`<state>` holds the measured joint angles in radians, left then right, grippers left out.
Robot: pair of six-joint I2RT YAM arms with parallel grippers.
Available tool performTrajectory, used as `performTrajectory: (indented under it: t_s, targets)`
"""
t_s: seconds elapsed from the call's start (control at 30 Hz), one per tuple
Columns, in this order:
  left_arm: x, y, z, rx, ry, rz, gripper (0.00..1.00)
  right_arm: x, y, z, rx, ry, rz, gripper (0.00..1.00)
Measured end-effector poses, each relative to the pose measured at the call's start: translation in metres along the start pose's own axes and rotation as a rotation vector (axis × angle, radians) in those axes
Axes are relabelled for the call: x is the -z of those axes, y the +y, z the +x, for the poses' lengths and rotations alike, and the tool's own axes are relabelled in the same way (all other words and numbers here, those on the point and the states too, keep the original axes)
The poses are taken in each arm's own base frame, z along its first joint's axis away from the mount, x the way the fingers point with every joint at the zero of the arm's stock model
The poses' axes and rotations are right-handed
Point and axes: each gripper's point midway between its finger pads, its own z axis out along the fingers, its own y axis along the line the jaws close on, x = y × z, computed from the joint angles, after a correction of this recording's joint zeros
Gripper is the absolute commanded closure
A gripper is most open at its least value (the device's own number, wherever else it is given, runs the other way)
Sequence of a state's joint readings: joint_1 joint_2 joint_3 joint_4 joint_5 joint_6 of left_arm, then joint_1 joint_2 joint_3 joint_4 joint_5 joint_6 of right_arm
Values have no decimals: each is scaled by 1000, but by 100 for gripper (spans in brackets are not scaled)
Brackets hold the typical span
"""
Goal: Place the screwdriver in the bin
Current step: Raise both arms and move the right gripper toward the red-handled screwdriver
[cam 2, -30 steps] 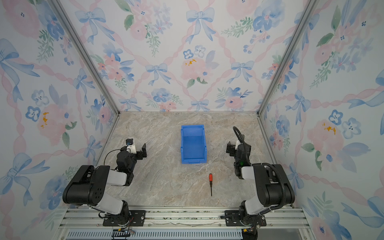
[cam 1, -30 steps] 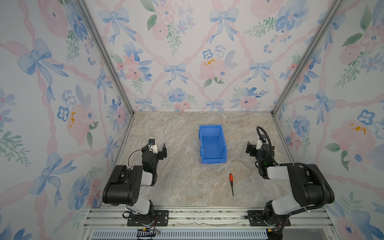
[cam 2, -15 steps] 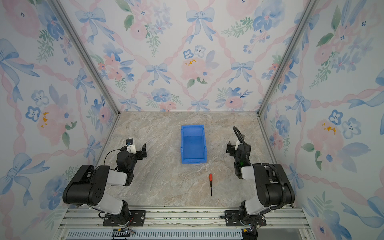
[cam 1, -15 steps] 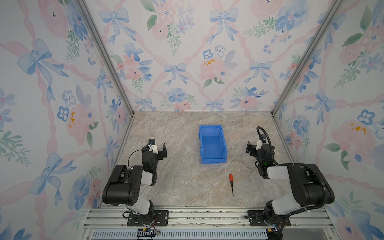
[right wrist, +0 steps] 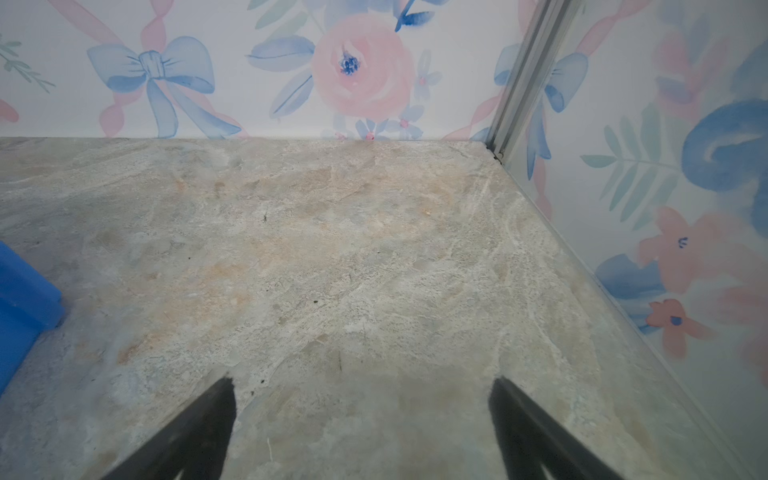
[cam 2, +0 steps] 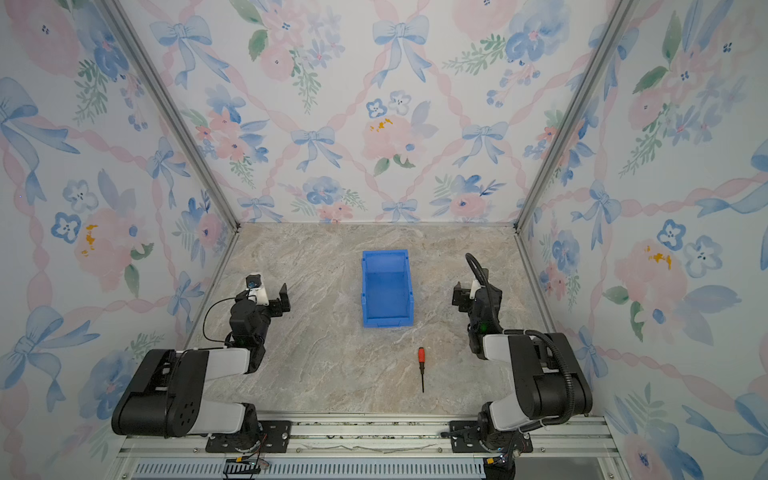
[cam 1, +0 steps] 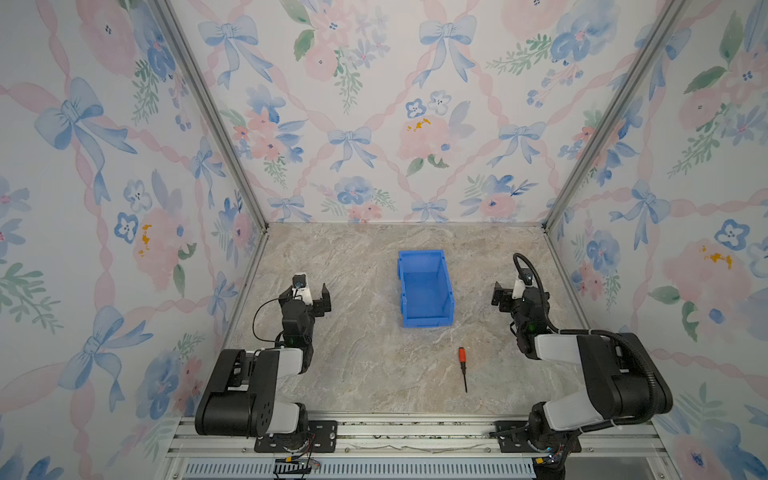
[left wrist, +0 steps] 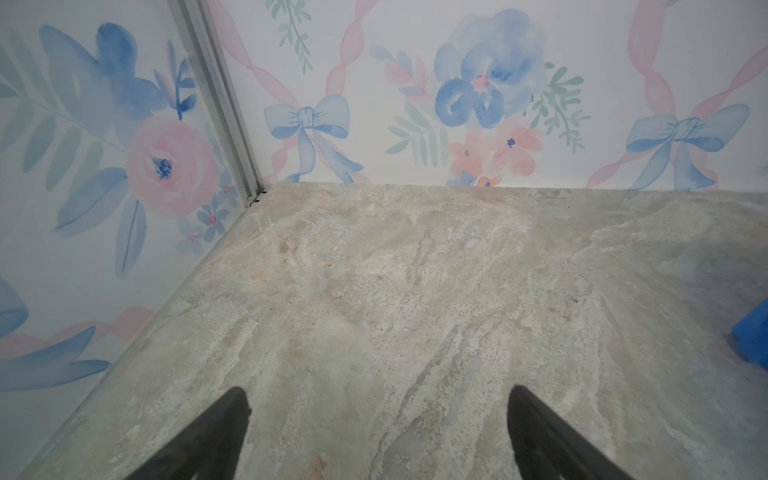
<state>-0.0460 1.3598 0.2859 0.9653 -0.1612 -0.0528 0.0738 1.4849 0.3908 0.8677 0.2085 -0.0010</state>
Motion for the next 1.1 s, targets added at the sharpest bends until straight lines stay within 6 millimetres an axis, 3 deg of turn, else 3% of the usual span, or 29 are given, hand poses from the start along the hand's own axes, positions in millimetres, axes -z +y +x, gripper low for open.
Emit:
performTrajectory:
  t_s: [0.17,0.53,0.83,0.93,1.1]
  targets:
    - [9,-5,-22,22,10,5,2,20,-11,-4,-15,-27,42,3]
    - [48,-28,-37,77,108,59,2,71,-10,-46,-41,-106,22,3]
    - [83,-43,-46,222,156,137,3,104,-33,-27,-166,33,111,3]
    - [85,-50,-43,264,178,168,2,112,-34,-26,-202,80,114,3]
    - [82,-65,-17,301,312,215,2,121,-29,-30,-271,199,99,3]
